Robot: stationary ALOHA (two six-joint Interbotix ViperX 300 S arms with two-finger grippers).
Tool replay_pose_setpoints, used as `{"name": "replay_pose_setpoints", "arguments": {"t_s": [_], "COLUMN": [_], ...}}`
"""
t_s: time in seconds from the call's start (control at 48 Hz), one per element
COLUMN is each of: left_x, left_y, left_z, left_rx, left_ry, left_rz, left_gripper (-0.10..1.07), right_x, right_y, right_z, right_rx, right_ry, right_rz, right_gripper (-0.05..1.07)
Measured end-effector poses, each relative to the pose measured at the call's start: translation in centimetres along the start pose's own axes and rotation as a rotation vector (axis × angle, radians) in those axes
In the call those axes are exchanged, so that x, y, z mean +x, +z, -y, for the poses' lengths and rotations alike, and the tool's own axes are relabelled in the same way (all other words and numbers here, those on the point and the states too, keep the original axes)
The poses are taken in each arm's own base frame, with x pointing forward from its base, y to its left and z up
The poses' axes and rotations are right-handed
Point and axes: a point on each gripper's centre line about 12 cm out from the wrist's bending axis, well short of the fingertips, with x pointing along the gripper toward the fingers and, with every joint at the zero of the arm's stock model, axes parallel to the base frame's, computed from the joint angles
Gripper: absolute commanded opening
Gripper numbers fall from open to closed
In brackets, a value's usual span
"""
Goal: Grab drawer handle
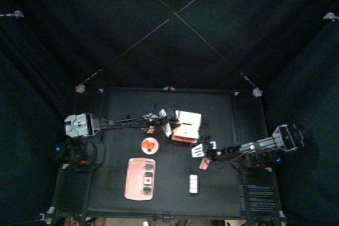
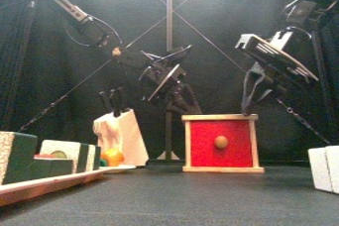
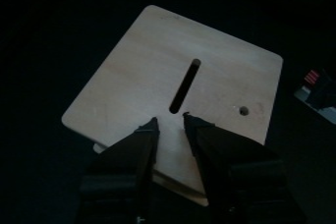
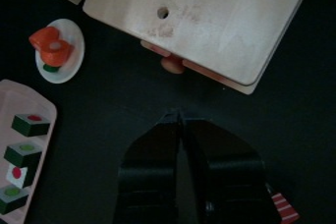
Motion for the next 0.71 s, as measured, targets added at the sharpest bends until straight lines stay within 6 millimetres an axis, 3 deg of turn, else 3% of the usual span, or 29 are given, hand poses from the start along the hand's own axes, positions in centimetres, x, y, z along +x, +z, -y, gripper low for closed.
{"name": "replay_pose_setpoints", "arguments": {"t_s": [0.229,0.5,0.708], "left_x": [0.1,1.0,1.4], "left_y": [-0.3,-0.9,-0.6], "left_z": [-0.3,-1.0,-1.4], "left_rx": [0.052,0.072,0.073], "left_ry": [0.004,0.049,0.079], "left_rz": [-0.012,-0.091,-0.127], "left_gripper": [0.53,0.53,0.53], "right_x": [0.2,0.1,0.2], "right_y": [0.0,0.0,0.1], "right_z": [-0.4,-1.0,-1.0], "right_rx": [-0.012,-0.020,-0.026], "right_ry": [-0.038,-0.055,-0.058], "right_rz": [0.025,0.045,0.052], "right_gripper": [0.45,0.46,0.55]}}
